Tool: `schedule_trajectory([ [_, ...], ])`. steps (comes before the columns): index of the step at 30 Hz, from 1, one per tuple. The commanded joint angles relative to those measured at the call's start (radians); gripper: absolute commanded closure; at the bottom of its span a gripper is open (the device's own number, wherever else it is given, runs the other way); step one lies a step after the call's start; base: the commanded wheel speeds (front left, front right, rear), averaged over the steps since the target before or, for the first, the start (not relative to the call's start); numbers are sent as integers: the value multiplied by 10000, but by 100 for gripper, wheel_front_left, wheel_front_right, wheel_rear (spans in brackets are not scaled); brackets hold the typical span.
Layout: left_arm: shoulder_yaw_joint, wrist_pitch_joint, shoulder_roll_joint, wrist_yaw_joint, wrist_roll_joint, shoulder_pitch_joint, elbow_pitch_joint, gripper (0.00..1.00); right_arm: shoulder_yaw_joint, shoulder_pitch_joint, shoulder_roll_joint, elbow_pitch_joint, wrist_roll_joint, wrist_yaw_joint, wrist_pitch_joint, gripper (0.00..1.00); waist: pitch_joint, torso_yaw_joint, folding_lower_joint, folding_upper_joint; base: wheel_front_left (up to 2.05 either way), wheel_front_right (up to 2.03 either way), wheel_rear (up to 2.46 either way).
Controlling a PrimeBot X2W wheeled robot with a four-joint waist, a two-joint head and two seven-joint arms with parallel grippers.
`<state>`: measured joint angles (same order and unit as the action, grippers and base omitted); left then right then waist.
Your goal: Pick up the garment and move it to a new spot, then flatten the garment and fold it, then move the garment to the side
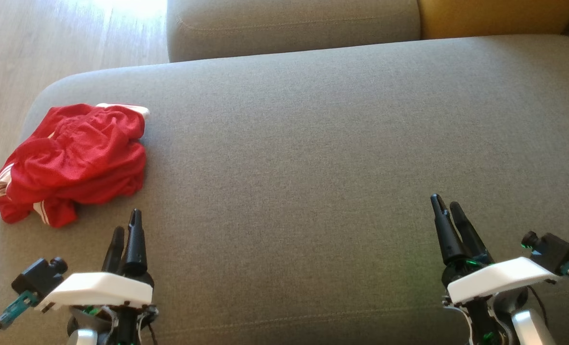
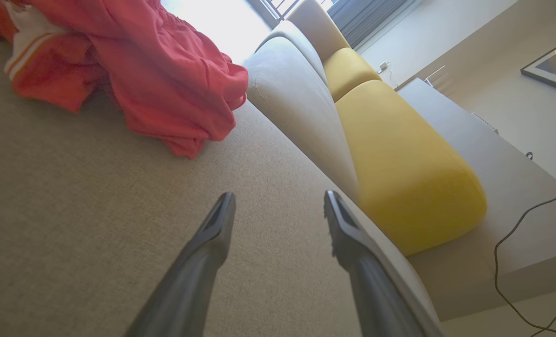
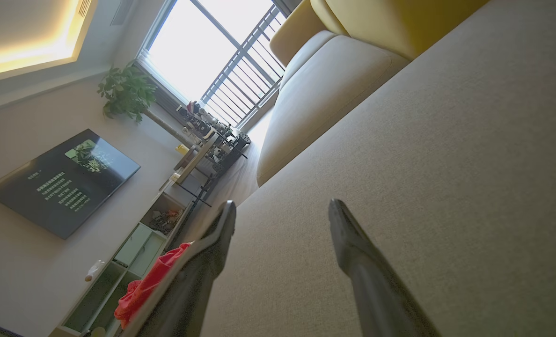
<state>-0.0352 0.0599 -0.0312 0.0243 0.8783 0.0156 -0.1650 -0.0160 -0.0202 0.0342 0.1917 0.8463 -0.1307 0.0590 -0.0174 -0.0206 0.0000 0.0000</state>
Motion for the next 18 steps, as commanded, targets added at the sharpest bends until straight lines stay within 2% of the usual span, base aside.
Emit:
schedule_trajectory([
  [1,71,151,-126,-100,-459,-401,452,0,-200,-469,80,-484,-496,-1,150,0,5,-2,0,0,0,0,0],
  [18,-5,650,-152,-507,-2666,-337,829,0,-298,-491,101,-1002,-2593,-1,651,0,-13,-27,0,0,0,0,0],
])
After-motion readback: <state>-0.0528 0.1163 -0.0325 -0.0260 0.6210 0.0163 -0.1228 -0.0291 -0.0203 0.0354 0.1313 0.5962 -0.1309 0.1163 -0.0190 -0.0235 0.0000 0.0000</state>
